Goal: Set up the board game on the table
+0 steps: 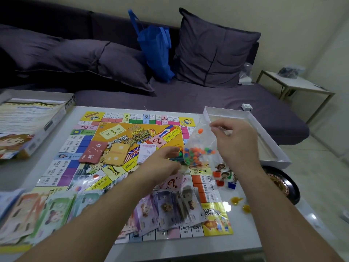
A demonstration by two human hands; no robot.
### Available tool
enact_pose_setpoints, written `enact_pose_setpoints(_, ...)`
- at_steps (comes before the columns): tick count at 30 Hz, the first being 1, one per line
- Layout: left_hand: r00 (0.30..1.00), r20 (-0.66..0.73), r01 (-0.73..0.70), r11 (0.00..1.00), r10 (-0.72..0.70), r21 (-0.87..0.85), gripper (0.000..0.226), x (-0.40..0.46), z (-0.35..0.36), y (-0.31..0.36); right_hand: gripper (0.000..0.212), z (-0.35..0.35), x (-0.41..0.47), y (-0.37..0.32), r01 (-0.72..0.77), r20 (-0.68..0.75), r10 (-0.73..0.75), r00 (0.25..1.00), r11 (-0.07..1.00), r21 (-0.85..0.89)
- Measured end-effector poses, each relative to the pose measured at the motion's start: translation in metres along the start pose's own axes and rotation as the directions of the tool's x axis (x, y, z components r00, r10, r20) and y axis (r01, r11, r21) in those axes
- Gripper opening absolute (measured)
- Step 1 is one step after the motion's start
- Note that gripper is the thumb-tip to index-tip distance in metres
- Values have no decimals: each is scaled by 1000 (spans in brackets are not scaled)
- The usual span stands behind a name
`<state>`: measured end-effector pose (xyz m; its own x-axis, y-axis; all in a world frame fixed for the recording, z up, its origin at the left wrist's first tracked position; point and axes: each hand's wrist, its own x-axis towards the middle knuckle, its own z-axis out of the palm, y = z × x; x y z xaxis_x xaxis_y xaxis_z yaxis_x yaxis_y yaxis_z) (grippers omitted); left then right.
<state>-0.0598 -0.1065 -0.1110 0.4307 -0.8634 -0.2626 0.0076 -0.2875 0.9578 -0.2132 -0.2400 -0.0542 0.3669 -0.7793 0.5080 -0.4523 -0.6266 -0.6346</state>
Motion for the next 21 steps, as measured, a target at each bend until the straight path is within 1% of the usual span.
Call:
enact_pose_setpoints(4, 1000, -20, -23, 999, 24, 24, 54, -1, 0, 0, 11, 0, 0, -3, 31, -50, -31, 998, 999, 7)
enact_pose_setpoints(7, 999, -27, -37, 999, 38, 38, 51, -4, 0, 2, 9, 1, 1, -5, 27, -71, -26, 997, 1000, 15)
enact_pose_setpoints(16, 995, -48, -84, 995, 87, 53, 46, -7, 1, 5, 9, 3, 2, -7, -25, -50, 25, 998, 1000, 6)
enact_pose_setpoints(19, 987, -59, -145, 986, 150, 85, 44, -7, 0, 11, 10, 3, 3, -6, -19, -23, 20, 1000, 999, 46)
enact_pose_setpoints(21, 971, -86, -214, 970, 224, 119, 42, -5, 0, 20, 13, 4, 4, -5, -8, 6, 8, 1000, 998, 59)
